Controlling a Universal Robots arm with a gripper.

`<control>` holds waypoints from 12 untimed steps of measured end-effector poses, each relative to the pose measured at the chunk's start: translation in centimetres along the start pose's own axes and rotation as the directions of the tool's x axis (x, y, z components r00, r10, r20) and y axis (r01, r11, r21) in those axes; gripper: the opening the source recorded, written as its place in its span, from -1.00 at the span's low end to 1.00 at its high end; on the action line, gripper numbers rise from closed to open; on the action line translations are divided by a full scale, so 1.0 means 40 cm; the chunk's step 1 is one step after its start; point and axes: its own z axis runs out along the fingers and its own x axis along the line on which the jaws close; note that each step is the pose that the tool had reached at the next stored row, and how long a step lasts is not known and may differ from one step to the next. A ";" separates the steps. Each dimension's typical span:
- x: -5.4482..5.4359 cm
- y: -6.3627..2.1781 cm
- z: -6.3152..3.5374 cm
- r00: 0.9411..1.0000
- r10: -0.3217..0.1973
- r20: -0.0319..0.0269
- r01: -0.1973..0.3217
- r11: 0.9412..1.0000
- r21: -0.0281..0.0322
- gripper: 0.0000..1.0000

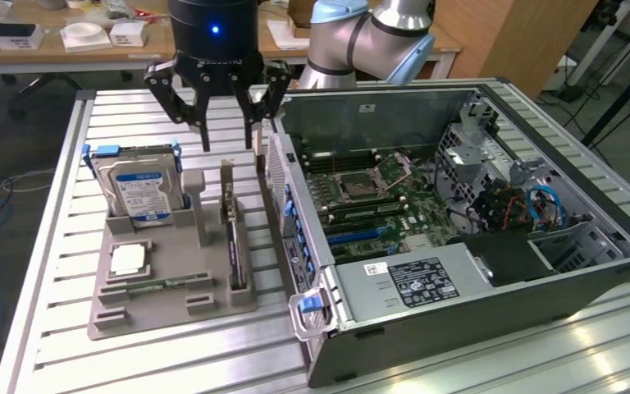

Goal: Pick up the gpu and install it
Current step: 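Pick up the gpu and move the gpu toward the slot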

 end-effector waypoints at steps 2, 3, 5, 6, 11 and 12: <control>0.000 -0.001 0.004 1.000 0.000 0.000 0.000 1.000 0.000 0.06; 0.000 -0.001 0.005 1.000 0.000 0.000 0.000 1.000 0.000 0.06; 0.000 -0.002 0.009 1.000 0.000 0.000 0.000 1.000 0.000 0.06; 0.000 -0.002 0.010 1.000 0.000 0.000 0.000 1.000 0.000 0.06; 0.000 -0.004 0.018 1.000 0.000 0.000 0.000 1.000 0.000 0.06; 0.000 -0.004 0.019 1.000 0.000 0.000 0.000 1.000 0.000 0.06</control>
